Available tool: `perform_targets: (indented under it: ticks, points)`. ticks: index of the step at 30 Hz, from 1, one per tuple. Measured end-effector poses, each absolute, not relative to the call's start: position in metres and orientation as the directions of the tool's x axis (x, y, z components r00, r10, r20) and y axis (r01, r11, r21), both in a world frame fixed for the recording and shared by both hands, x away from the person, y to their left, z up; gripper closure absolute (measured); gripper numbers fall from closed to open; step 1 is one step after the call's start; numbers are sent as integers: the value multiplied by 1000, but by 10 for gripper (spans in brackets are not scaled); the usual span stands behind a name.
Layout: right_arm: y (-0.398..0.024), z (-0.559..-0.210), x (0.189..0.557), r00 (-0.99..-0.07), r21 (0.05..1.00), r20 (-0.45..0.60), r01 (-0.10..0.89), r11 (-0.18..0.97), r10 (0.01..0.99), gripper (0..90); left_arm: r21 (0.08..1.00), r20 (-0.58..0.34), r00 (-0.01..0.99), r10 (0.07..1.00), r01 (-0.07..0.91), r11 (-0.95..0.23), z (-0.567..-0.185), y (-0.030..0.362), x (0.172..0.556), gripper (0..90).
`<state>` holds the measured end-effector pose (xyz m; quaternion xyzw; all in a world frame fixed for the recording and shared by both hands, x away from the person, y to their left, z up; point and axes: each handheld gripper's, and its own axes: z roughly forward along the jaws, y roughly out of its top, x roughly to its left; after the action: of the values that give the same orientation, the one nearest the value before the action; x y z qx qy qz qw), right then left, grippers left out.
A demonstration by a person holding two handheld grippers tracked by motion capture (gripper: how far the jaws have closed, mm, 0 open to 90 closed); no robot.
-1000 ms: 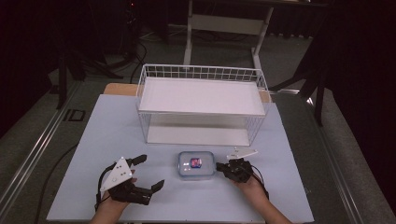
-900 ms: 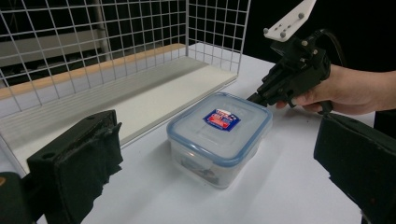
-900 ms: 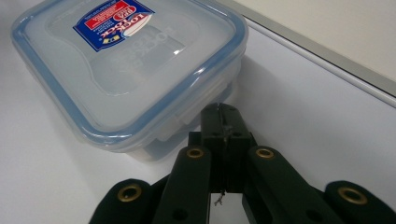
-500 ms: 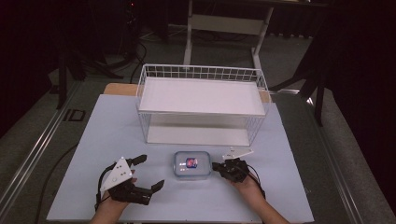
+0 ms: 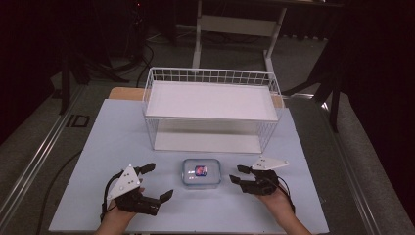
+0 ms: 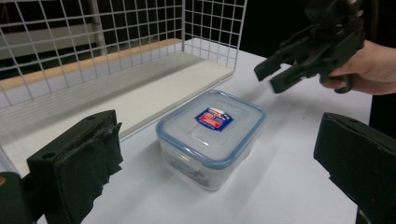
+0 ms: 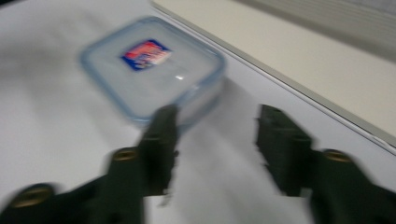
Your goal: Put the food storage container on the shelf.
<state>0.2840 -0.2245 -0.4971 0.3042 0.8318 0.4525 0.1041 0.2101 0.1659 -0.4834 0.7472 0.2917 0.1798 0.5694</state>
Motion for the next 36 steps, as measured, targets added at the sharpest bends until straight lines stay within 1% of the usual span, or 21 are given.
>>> perform_targets:
  ticks: [1,2,4,6,8,10,12,15,17,19,21,23,24,25,26,28,30,31,32,34,36]
  points:
    - [-225,-495,282,-796,818,94,404,410,597,334,954,-67,772,633,235,-185,-483,165,210,15]
    - [-225,-493,279,-798,821,91,399,409,596,290,951,-67,775,629,240,-195,-483,164,210,16]
    - [-225,-488,274,-799,829,79,385,405,597,254,946,-56,789,612,238,-220,-481,160,208,16]
    - [-225,-483,269,-805,845,64,358,396,590,206,941,-74,807,587,252,-227,-478,155,207,16]
    - [-224,-477,266,-806,856,60,345,385,589,193,939,-83,822,564,253,-231,-475,151,206,16]
    - [-223,-471,263,-806,863,42,327,384,591,151,937,-71,832,550,245,-250,-469,146,205,16]
    - [-222,-464,260,-797,871,16,307,383,604,147,933,-66,839,540,244,-265,-464,143,206,16]
    - [-220,-454,255,-779,882,-44,264,391,625,146,929,-92,842,531,265,-259,-456,141,209,16]
    - [-219,-449,253,-769,887,-75,240,395,635,146,923,-85,843,531,268,-276,-450,141,212,16]
    - [-217,-445,253,-774,891,-86,223,396,628,147,924,-86,839,537,268,-271,-443,142,215,16]
    - [-215,-442,254,-781,880,-103,217,422,616,150,926,-108,829,549,284,-247,-438,144,220,16]
    - [-213,-441,257,-800,885,-74,223,409,596,170,926,-138,805,577,312,-213,-435,145,226,16]
    - [-213,-441,258,-801,890,-38,245,384,597,172,924,-159,800,578,327,-199,-434,145,229,16]
    - [-212,-441,261,-801,877,27,307,371,598,172,921,-170,798,579,337,-194,-434,145,233,16]
    - [-212,-441,264,-801,866,71,345,361,595,172,919,-178,798,575,344,-193,-434,145,236,16]
    - [-211,-441,267,-788,873,63,340,348,613,172,914,-178,798,576,351,-204,-435,145,243,16]
    - [-210,-440,270,-777,871,19,321,371,629,170,904,-217,798,563,382,-193,-437,145,250,16]
    - [-210,-440,270,-777,871,19,321,371,629,170,904,-217,798,563,382,-193,-437,145,250,16]
    - [-210,-440,272,-776,870,25,327,368,631,170,900,-242,790,564,400,-175,-439,146,254,16]
    - [-209,-441,278,-769,857,66,370,359,636,154,896,-249,783,571,410,-172,-442,146,258,51]
    - [-207,-443,281,-767,843,91,399,361,635,133,883,-260,770,582,434,-181,-445,145,261,50]
